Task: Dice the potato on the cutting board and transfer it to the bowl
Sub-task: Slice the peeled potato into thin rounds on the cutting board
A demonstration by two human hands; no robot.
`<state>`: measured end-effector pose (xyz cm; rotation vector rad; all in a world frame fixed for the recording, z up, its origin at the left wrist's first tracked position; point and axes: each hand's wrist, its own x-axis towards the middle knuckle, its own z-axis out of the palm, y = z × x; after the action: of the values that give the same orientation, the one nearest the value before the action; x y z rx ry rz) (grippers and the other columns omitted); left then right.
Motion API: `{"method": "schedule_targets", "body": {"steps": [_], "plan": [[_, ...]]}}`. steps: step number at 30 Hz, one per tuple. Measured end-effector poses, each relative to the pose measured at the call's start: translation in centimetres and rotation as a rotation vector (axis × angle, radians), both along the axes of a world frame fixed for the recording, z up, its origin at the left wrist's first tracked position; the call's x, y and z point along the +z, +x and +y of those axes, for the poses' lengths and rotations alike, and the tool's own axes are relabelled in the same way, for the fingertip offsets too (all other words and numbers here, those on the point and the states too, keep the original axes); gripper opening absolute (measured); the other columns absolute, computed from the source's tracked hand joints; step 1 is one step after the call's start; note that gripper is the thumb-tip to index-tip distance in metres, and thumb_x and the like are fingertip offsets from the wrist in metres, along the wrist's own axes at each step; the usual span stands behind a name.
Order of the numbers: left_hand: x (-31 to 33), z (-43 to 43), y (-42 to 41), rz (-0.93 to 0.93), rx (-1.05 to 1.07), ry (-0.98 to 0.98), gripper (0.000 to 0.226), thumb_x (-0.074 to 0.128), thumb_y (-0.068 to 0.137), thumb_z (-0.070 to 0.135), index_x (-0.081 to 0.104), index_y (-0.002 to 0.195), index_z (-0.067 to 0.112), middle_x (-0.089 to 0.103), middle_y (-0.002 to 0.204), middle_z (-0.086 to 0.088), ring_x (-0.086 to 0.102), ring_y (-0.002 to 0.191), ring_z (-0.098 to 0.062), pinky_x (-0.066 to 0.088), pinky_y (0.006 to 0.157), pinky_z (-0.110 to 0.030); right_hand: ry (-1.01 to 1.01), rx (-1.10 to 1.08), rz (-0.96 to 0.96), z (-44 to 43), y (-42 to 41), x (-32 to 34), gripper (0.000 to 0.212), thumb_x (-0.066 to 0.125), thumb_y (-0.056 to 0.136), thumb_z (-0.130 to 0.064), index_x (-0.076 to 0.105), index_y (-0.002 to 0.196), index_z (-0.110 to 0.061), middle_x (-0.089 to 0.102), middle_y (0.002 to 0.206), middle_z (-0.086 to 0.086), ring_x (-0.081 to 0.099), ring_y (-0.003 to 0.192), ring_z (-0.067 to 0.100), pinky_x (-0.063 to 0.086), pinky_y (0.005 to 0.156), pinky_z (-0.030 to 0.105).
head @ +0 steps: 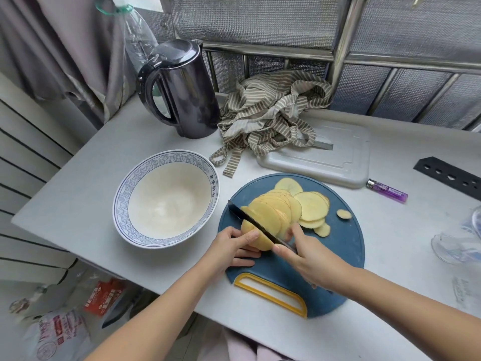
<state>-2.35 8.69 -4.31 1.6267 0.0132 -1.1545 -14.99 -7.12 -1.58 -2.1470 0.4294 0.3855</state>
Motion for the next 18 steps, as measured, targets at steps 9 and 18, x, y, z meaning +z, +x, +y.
{"method": "schedule_targets", "body": {"steps": [9,18], "plan": [[-0.2,-0.1,0.1,0.002,-0.012,-0.016,0.058,0.074,0.069,0.042,0.047,0.105,0.005,0.073,0.096,-0.019,0.072,0.089,-0.029,0.058,0.079,-0.043,-0.120,0.145,-0.068,-0.8,-1.0,0.3,0.064,0.048,0.096,-0.025,0.021,0.135,-0.067,0.064,0.086,-0.008,0.052,0.063,0.007,0.044,0.062,0.024],[-0.9,0.8,0.0,-0.011,-0.020,-0.031,0.050,0.068,0.079,0.037,0.051,0.111,0.003,0.071,0.103,-0.018,0.071,0.094,-0.028,0.056,0.088,-0.045,0.672,-0.217,0.260,-3.0,-1.8,2.9,0.011,0.049,0.096,-0.017,0.047,0.086,-0.013,0.040,0.060,0.004,0.028,0.042,0.014,0.027,0.037,0.020]]}}
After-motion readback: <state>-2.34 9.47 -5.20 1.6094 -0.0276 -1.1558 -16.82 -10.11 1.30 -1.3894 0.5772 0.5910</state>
